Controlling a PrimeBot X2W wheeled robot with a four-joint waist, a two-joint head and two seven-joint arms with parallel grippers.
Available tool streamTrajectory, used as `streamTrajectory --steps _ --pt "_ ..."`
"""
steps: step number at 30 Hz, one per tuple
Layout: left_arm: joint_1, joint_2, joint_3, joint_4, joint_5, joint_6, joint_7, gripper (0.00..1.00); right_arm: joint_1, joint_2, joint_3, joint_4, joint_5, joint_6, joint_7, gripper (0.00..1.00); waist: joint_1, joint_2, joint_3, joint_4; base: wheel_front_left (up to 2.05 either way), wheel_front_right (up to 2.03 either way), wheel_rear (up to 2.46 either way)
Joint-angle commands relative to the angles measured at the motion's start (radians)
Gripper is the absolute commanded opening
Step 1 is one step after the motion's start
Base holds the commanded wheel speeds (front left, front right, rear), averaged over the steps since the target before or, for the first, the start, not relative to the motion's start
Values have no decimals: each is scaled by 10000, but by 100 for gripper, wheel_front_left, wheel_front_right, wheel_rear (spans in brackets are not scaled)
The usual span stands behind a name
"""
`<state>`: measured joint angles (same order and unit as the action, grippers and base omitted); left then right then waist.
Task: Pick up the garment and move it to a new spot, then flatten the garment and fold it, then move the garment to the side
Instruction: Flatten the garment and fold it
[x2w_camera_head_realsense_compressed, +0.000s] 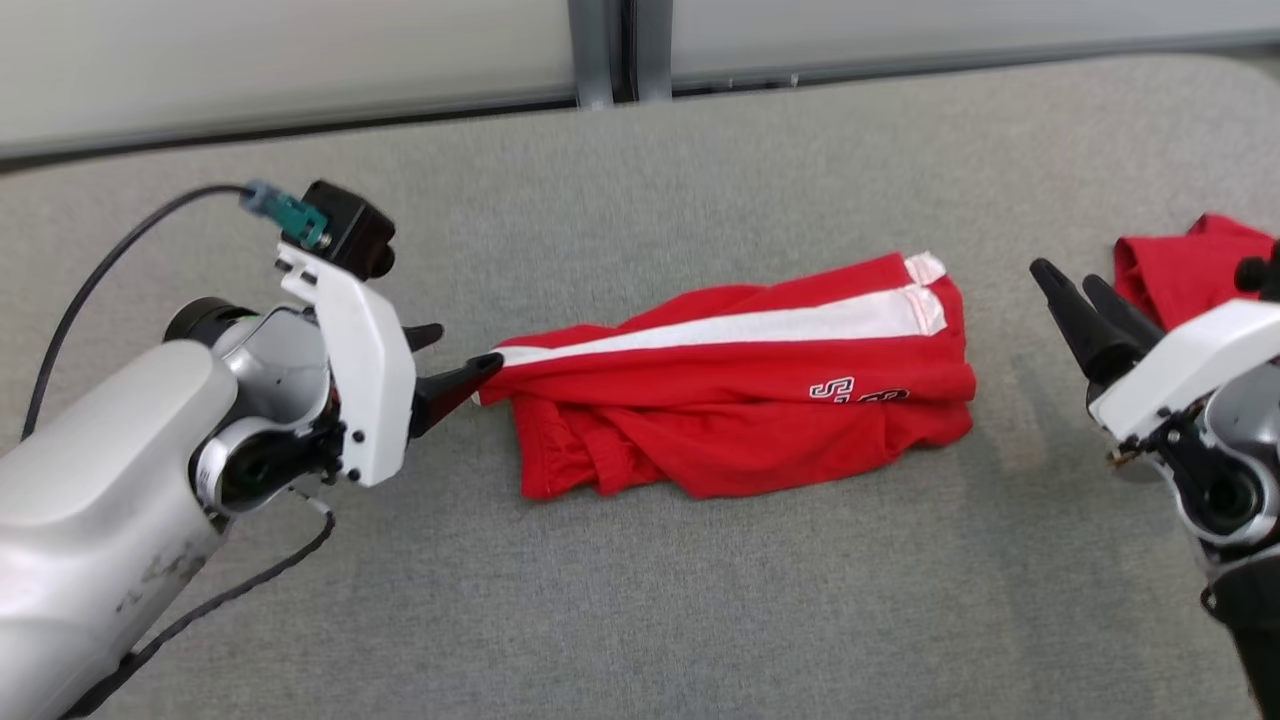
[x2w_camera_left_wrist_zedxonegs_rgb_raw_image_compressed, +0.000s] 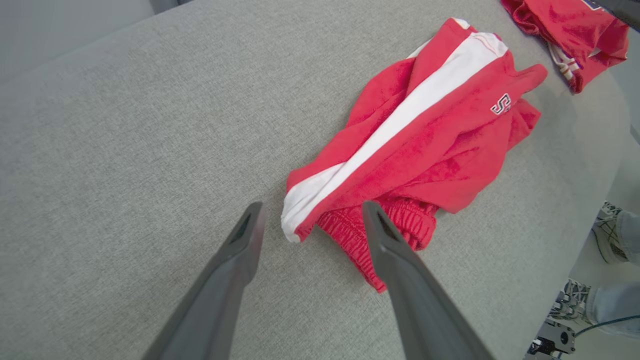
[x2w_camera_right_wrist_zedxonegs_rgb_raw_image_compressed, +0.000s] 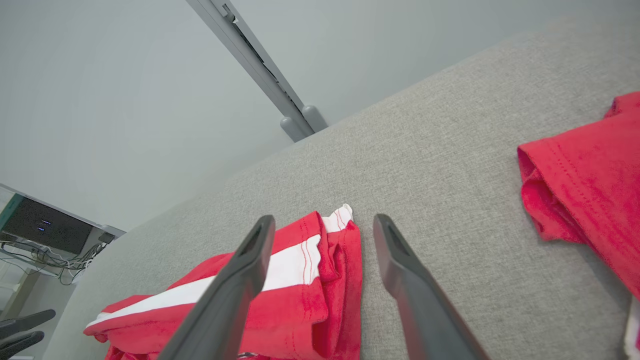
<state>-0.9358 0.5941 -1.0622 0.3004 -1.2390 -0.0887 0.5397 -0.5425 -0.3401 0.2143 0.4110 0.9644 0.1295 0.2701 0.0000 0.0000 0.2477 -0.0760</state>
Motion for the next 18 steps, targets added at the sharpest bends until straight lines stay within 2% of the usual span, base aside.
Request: streamTrajectory --steps 1,4,8,13,14,16,18 --pt "268 209 -17 -47 433 -33 -484 100 391 15 -38 -127 -135 23 -428 100 0 0 -771 1 0 0 0" --pt "730 387 51 -258 1035 251 -1666 100 1041 64 0 -400 -261 23 -1144 100 0 0 -1419 8 0 0 0" --pt "1673 667 292 -672 1597 1008 -3405 100 2066 117 -78 -805 -437 23 -2112 100 0 0 -2168 77 0 0 0" --pt "3333 705 1035 -1401 1818 2529 -6119 100 3267 289 -210 -1211 -733 23 -3154 100 0 0 -2649 200 0 0 0" --pt "3333 705 1035 -1401 1818 2529 -6119 100 3267 289 -210 -1211 -733 23 -3154 100 0 0 -2649 200 0 0 0" --pt "4095 697 1437 -1605 2001 3312 -7360 100 3678 434 -260 -1312 -782 23 -3468 100 0 0 -2758 238 0 0 0" --pt "4920 524 1768 -1895 2211 3938 -7894 100 4048 553 -342 -1395 -863 23 -3746 100 0 0 -2848 312 0 0 0"
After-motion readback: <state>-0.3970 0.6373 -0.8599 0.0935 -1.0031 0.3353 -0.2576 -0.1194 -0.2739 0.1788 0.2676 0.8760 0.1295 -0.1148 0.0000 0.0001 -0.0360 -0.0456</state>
